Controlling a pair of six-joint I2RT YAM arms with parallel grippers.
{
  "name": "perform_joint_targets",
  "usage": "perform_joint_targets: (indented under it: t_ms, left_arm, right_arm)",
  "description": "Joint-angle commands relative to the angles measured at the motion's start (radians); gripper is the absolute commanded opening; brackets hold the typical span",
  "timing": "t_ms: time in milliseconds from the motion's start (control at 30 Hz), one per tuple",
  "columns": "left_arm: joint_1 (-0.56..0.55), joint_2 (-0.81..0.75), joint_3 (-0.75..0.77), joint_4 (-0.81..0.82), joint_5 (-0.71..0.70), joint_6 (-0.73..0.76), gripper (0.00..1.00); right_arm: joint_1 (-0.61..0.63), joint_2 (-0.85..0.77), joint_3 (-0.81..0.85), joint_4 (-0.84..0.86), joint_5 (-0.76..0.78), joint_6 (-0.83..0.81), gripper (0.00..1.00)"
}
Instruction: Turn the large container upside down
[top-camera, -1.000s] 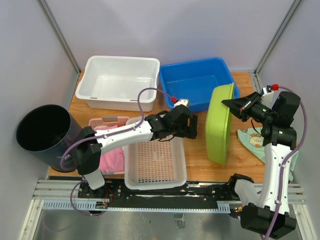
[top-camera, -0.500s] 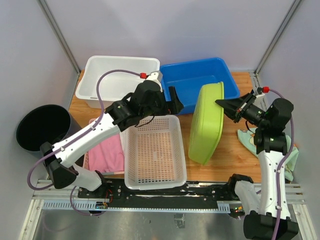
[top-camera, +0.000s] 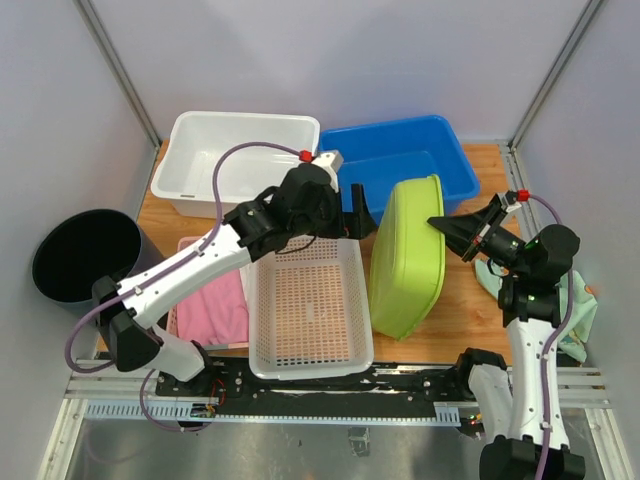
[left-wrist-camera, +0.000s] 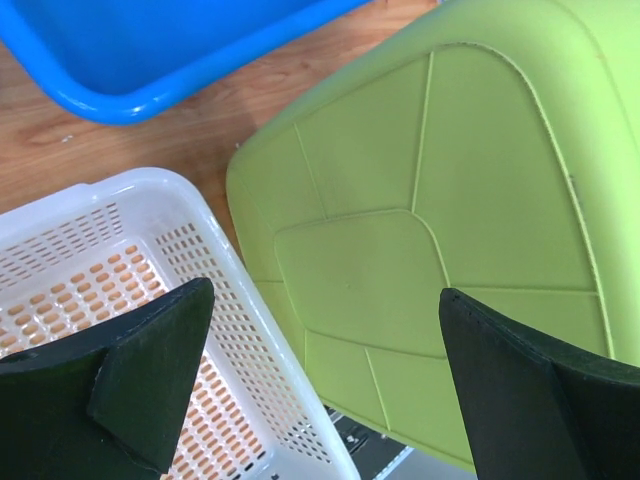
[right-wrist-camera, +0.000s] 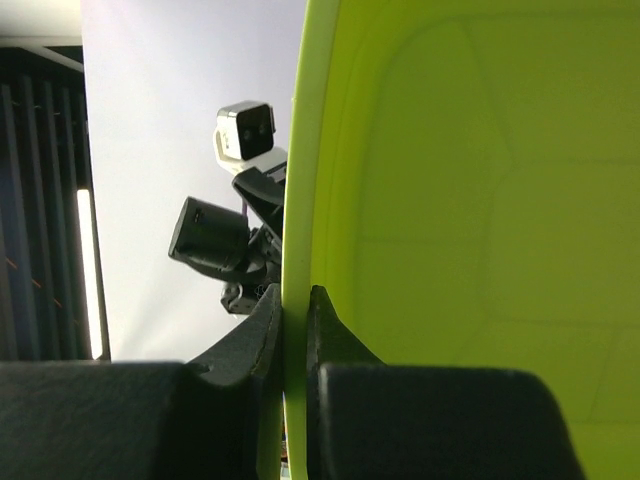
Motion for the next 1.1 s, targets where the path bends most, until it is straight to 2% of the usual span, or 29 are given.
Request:
perform_joint_targets:
  t_ms: [0, 67, 200, 333, 433, 533, 600, 833, 1067]
  left_arm:
    - [-0.048, 0.052, -0.009, 0.078, 0.068, 0.080, 0.99]
    - [-0.064, 0.086, -0.002, 0.099, 0.103, 0.088, 0.99]
    - [-0.095, 0.139, 0.000, 0.155, 0.160, 0.087, 0.99]
    - [-0.107, 0.159, 0.003, 0.198, 0.193, 0.061, 0.99]
    - [-0.119, 0.177, 0.017, 0.200, 0.197, 0.056, 0.99]
    - [-0.140, 0.202, 0.036, 0.190, 0.192, 0.054, 0.99]
    - [-0.157, 0.215, 0.041, 0.190, 0.186, 0.047, 0.99]
    - [-0.171, 0.284, 0.084, 0.196, 0.192, 0.042, 0.99]
    - [-0.182, 0.387, 0.176, 0.195, 0.224, 0.057, 0.99]
  right_arm:
    - [-0.036, 0.018, -0.036, -0.166, -0.099, -0.209, 0.01]
    - [-0.054, 0.030, -0.009, -0.304, -0.115, -0.326, 0.01]
    - [-0.078, 0.043, 0.054, -0.505, -0.109, -0.530, 0.10]
    - [-0.107, 0.081, 0.160, -0.803, -0.039, -0.785, 0.33]
    - [-0.139, 0.130, 0.319, -1.097, 0.119, -1.029, 0.52]
    - [-0.144, 0.160, 0.461, -1.281, 0.325, -1.178, 0.61]
    - [-0.144, 0.165, 0.533, -1.362, 0.479, -1.222, 0.67]
    - [-0.144, 0.152, 0.643, -1.482, 0.853, -1.298, 0.70]
    - [-0.117, 0.119, 0.711, -1.561, 1.381, -1.339, 0.70]
